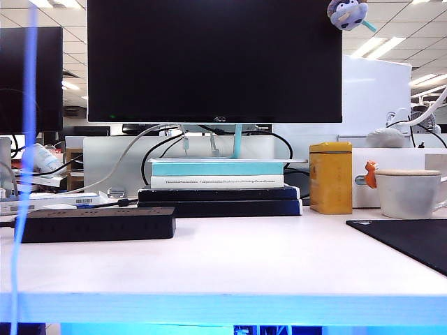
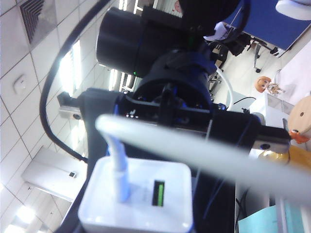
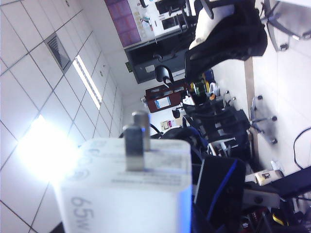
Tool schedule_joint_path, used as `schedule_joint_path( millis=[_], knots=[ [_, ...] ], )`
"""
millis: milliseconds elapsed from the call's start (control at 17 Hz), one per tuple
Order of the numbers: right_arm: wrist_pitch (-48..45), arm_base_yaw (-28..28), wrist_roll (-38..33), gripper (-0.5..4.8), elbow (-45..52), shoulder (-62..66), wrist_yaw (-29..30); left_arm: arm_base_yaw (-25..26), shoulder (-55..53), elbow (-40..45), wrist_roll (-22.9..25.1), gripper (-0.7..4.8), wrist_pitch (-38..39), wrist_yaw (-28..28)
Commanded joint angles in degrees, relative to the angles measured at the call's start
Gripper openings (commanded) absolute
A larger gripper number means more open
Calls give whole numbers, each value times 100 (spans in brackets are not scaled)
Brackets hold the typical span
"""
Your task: Plug the white charger into the left socket.
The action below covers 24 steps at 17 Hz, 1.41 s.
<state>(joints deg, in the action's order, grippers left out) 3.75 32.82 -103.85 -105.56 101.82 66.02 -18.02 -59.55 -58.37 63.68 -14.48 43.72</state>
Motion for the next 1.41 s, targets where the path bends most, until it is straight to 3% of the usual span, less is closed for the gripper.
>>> schedule_joint_path(
  millis=[59,763,880,939,1291,1408],
  knots=[
    [-210,48,109,256,-39,-35,-81,-28,-4,-22,-76,209,-90,26],
    [-210,116,186,255,-39,-33,-35,-44,-131,-24,-74,210,-66,175],
    [-212,116,190,255,-39,-33,-35,-44,-140,-24,-76,222,-61,175],
    [-212,118,188,255,-39,-33,-35,-44,-140,-24,-76,255,-66,175],
    [-251,127,214,256,-39,-33,-26,-50,-164,-24,-76,255,-63,173],
    [-278,127,234,283,-39,-33,-7,-50,-164,-24,-76,255,-61,170]
  ],
)
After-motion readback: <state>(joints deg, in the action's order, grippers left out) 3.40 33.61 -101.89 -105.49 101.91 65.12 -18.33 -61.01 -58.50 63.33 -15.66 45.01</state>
